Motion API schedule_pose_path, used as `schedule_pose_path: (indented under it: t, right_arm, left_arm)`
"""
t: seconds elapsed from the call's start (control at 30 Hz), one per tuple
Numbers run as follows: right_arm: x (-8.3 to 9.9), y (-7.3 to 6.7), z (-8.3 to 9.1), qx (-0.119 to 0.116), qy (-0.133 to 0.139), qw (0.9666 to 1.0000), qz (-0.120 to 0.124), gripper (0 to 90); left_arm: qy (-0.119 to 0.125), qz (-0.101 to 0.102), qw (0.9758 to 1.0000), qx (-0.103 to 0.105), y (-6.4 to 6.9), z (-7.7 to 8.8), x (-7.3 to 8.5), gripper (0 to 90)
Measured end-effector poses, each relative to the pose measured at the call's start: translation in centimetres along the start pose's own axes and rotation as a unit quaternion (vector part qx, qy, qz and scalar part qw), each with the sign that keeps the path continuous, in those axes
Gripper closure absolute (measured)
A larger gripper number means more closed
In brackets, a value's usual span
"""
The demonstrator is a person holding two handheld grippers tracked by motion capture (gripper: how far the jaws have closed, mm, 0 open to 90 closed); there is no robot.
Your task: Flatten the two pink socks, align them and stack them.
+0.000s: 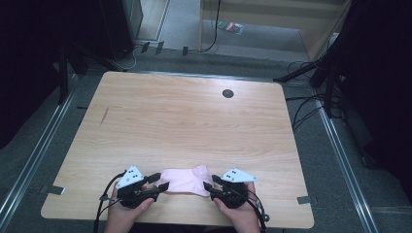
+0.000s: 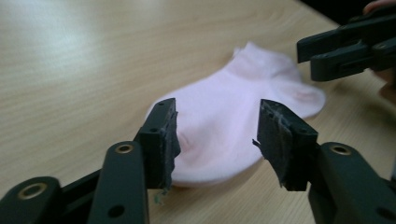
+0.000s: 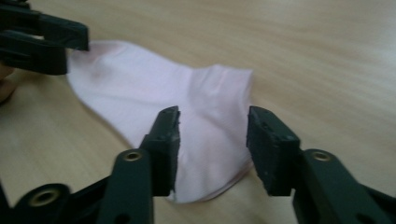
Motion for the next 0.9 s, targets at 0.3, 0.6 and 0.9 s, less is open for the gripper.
schedule_pose_path:
  t: [0.3,0.6,0.9]
  right_arm:
    - [-0.9,3.2,1.6,0.039,0.021,0.998,-0.045,21.8]
    - [-0.5,5.9,2.4,0.055,0.024,0.9953,-0.076,12.6]
    - [0.1,8.7,4.0,0.085,0.041,0.9917,-0.086,4.6]
  left_arm:
    - [0.055,0.022,0.9981,-0.019,-2.5,2.1,-0.8,34.0]
    - [0.041,0.051,0.9943,-0.084,-5.5,3.3,-0.5,14.1]
    - [0.037,0.065,0.9911,-0.11,-8.4,5.6,-0.4,0.0]
Point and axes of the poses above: each handheld gripper's, and its own axes: z roughly backward along the jaws, x roughly out of its underside, y roughly to its right, the point moved 6 cm from there along -z, roughly forward along the jaws, and after that the axes turned 1 degree about -x, right-handed, at the moved point
